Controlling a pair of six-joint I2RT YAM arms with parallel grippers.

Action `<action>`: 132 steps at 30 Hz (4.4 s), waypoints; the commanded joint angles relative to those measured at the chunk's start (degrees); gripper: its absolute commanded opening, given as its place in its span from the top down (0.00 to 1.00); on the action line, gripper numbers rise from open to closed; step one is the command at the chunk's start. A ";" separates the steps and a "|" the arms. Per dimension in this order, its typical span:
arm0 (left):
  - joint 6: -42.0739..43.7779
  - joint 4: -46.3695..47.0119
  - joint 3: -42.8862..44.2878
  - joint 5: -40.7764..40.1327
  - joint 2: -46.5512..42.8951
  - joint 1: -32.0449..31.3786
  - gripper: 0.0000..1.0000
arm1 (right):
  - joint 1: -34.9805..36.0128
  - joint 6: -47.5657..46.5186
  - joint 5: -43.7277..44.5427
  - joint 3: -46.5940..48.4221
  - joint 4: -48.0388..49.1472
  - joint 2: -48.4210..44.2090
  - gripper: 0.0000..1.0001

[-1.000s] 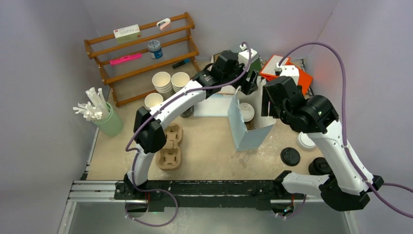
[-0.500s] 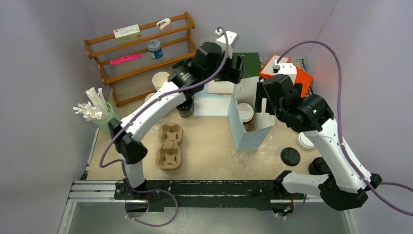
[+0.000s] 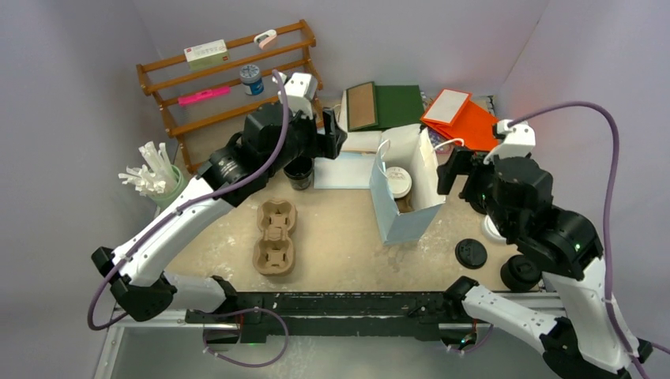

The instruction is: Pack the takeout coffee

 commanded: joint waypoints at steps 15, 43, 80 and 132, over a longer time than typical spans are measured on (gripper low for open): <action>-0.83 -1.86 -28.38 -12.63 -23.77 -0.08 0.17 | -0.11 7.19 1.58 -21.68 6.62 -20.14 0.01; -3.46 -12.48 -35.20 -26.29 -34.30 8.49 0.00 | -0.12 6.10 18.26 -21.66 9.70 -13.33 0.02; -3.97 2.53 -45.25 -16.56 -27.98 32.15 0.00 | -46.46 5.90 -21.22 -9.80 40.55 26.13 0.02; 29.39 101.04 -77.03 -0.48 16.22 40.00 0.00 | -39.05 -18.09 -31.30 -67.32 122.50 37.31 0.01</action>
